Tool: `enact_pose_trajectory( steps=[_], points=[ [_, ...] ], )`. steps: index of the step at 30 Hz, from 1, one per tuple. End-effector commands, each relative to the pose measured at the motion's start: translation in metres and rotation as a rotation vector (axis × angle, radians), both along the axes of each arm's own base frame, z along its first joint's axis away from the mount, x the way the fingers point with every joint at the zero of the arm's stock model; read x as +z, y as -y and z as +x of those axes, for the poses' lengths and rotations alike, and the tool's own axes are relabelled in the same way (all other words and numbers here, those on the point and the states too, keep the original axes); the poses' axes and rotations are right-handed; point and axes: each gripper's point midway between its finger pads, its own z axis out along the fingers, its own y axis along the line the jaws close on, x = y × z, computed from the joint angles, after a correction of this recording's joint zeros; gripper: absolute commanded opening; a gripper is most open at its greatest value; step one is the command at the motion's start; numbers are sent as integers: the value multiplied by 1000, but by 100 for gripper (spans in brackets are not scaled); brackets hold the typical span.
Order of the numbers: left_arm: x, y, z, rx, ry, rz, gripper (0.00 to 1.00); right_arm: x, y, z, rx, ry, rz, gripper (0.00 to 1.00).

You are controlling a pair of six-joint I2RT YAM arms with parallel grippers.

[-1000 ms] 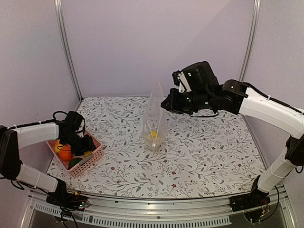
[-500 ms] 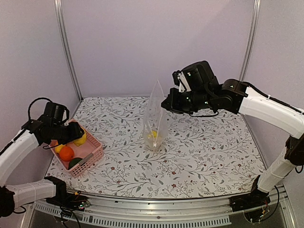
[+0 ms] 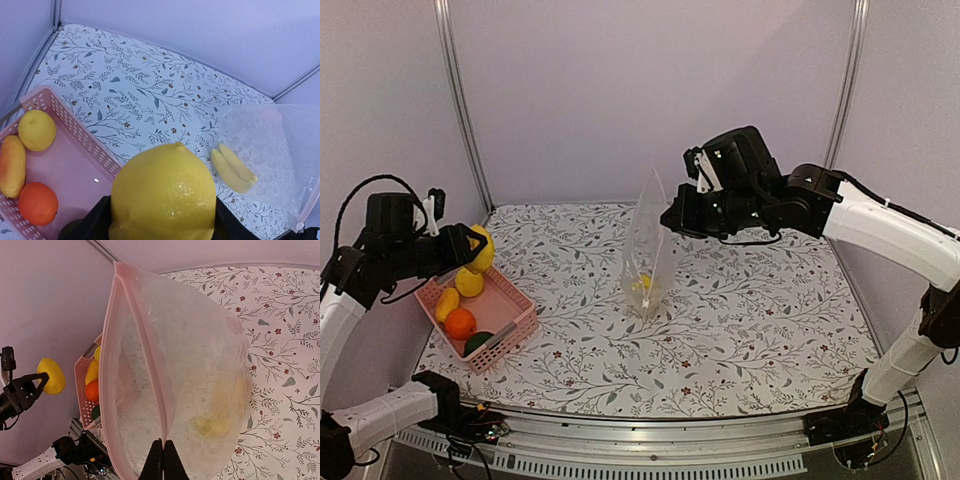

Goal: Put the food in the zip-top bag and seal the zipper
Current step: Place the fake fruit in the zipper food storage bag.

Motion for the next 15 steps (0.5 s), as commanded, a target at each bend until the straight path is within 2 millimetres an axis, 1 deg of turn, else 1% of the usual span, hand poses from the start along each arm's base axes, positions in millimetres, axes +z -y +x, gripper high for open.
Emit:
enact_pose_trajectory(
  steps=[1, 5, 11, 15],
  points=[
    [33, 34, -8, -169, 70, -94, 50, 6, 1, 8, -14, 18, -21, 0],
    [58, 60, -15, -294, 134, -162, 50, 5, -1, 8, -9, 14, -23, 0],
    [101, 102, -33, -513, 252, -285, 50, 6, 0, 9, -13, 19, -23, 0],
    [117, 126, -42, -610, 304, -323, 50, 7, 0, 9, -9, 19, -33, 0]
  ],
)
